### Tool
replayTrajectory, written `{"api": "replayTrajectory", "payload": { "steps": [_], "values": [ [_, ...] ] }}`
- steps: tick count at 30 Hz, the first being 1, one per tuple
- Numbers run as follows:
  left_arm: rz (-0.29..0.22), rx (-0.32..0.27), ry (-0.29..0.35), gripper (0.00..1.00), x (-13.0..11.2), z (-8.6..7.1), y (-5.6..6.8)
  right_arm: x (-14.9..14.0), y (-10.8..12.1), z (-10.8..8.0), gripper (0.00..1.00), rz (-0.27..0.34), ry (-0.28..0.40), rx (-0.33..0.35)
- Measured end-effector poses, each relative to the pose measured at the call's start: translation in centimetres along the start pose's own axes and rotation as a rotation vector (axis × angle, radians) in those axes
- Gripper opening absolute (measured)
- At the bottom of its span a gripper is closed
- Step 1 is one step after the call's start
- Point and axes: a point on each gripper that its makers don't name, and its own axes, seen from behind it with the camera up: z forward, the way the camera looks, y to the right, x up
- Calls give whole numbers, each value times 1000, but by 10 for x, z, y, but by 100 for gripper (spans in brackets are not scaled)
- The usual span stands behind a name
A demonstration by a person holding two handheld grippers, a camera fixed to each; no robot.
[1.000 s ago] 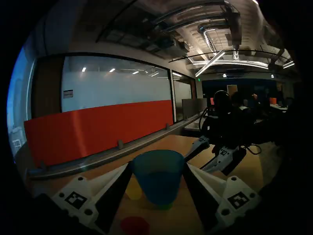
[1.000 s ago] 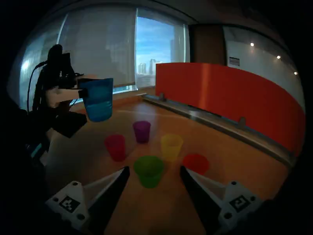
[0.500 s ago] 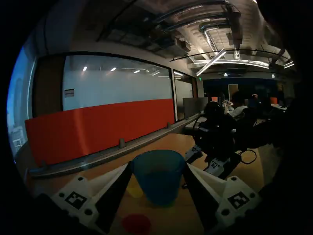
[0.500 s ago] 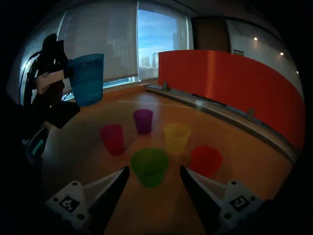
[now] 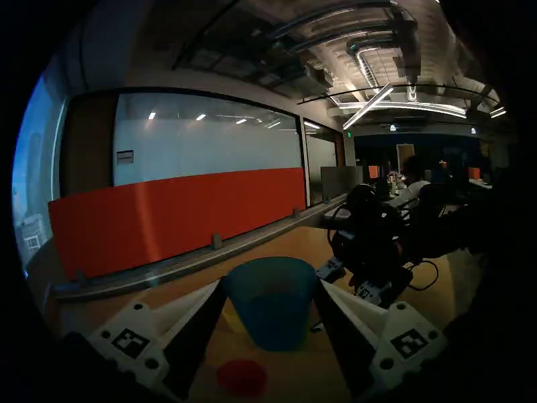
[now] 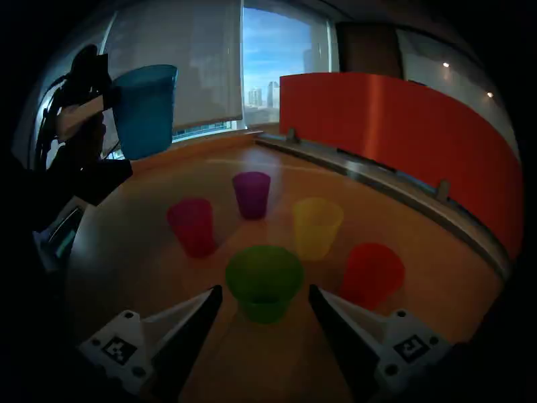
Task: Pour water
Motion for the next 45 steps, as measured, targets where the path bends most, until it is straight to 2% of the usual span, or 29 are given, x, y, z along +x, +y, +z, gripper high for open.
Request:
{"api": "replayTrajectory", "payload": {
  "steps": [12,23,27,33,45],
  "values": [
    [3,24,0,89,3,-10,-9,-4,-1,25,100,-8,-12,6],
    [1,40,-5,90,1,-15,-16,-3,-2,34,99,-36,-5,-3],
    [0,41,-5,89,1,-16,-17,-1,-1,35,94,-33,3,-7],
    [3,43,-7,89,3,-16,-18,4,-2,33,92,-23,18,-8],
    [20,44,11,90,20,-16,-22,46,-11,5,92,-12,134,1]
  ]
}}
